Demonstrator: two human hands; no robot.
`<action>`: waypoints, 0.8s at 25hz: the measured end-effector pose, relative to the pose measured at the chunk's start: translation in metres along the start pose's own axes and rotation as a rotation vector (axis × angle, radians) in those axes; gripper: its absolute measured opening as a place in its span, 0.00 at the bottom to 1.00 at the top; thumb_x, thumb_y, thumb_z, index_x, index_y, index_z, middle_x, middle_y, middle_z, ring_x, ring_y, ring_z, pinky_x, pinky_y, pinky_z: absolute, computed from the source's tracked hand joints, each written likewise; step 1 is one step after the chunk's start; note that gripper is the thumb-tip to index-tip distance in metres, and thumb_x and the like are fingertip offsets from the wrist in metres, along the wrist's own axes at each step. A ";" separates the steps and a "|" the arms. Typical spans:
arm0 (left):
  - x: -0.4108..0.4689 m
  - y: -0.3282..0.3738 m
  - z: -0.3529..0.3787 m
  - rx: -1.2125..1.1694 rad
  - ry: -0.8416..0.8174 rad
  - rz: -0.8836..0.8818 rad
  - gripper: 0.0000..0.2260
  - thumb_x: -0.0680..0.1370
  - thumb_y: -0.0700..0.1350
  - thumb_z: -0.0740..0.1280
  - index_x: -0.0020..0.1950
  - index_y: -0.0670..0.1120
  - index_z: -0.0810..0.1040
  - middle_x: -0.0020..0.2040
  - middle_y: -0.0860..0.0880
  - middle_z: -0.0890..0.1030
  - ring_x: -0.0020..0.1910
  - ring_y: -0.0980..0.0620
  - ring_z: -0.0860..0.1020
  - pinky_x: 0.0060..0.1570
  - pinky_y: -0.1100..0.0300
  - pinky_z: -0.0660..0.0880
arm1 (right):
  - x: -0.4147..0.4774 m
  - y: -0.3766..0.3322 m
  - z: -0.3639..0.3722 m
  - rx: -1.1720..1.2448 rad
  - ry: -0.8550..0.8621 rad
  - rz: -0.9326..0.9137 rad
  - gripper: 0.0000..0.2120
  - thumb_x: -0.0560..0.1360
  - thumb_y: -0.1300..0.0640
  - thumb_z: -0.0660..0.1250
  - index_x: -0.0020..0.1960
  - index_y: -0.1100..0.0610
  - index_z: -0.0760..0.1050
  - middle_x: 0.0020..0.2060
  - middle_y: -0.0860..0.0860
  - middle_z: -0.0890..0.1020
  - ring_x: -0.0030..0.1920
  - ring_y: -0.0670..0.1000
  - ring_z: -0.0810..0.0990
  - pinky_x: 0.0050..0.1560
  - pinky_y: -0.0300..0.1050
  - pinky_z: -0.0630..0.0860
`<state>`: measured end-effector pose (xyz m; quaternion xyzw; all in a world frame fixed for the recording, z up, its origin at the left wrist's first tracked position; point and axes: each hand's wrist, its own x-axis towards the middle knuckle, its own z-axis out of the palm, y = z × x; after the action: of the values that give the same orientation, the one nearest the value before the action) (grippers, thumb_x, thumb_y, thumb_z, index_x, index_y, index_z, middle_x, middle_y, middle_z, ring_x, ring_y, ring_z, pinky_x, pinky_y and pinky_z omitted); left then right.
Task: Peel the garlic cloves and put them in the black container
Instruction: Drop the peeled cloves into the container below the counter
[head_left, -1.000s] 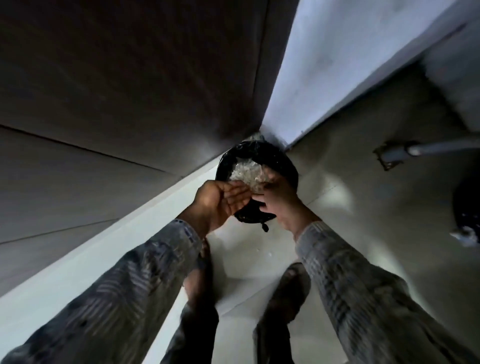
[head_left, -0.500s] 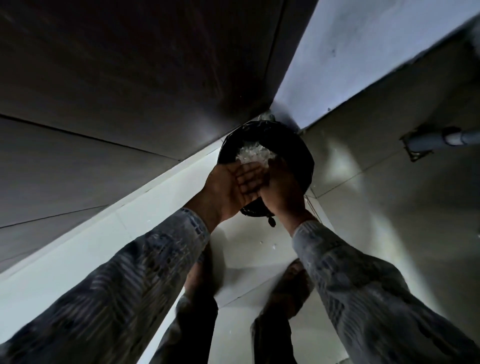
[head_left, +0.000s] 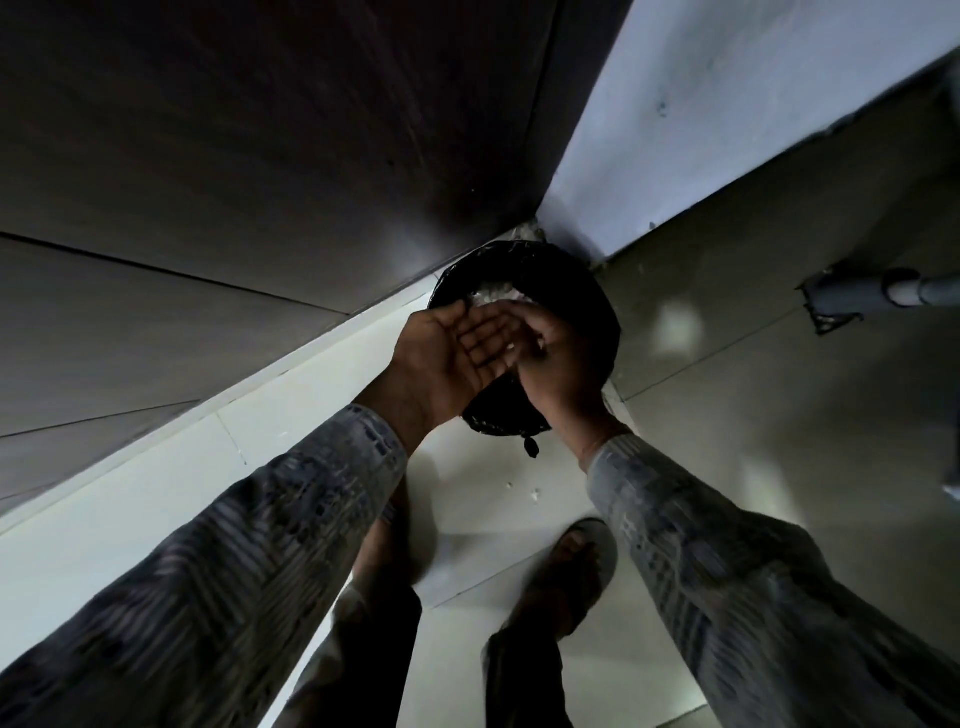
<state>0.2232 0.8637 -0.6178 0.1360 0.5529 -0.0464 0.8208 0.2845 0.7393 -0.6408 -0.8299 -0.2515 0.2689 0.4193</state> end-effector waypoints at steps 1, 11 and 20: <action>-0.001 -0.004 0.000 -0.002 -0.008 0.004 0.18 0.85 0.48 0.56 0.56 0.40 0.82 0.52 0.42 0.85 0.50 0.45 0.84 0.52 0.50 0.80 | 0.004 -0.004 0.003 0.126 0.032 0.149 0.16 0.80 0.60 0.65 0.65 0.50 0.81 0.54 0.49 0.86 0.54 0.49 0.85 0.58 0.56 0.83; -0.002 -0.024 -0.016 -0.071 -0.074 0.040 0.20 0.85 0.48 0.54 0.63 0.40 0.81 0.57 0.42 0.85 0.56 0.45 0.83 0.59 0.51 0.78 | 0.025 -0.031 0.005 0.555 0.015 0.628 0.15 0.83 0.62 0.61 0.41 0.54 0.81 0.31 0.49 0.85 0.33 0.48 0.84 0.35 0.41 0.80; -0.012 -0.028 0.001 0.186 -0.005 -0.001 0.13 0.85 0.49 0.58 0.54 0.47 0.81 0.49 0.46 0.84 0.44 0.50 0.84 0.53 0.52 0.79 | 0.016 -0.036 -0.006 0.180 -0.016 0.158 0.27 0.78 0.64 0.62 0.74 0.47 0.72 0.74 0.50 0.74 0.68 0.44 0.77 0.65 0.44 0.77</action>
<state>0.2127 0.8358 -0.6111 0.2113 0.5440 -0.0985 0.8060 0.2933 0.7645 -0.6115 -0.8041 -0.1633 0.3290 0.4674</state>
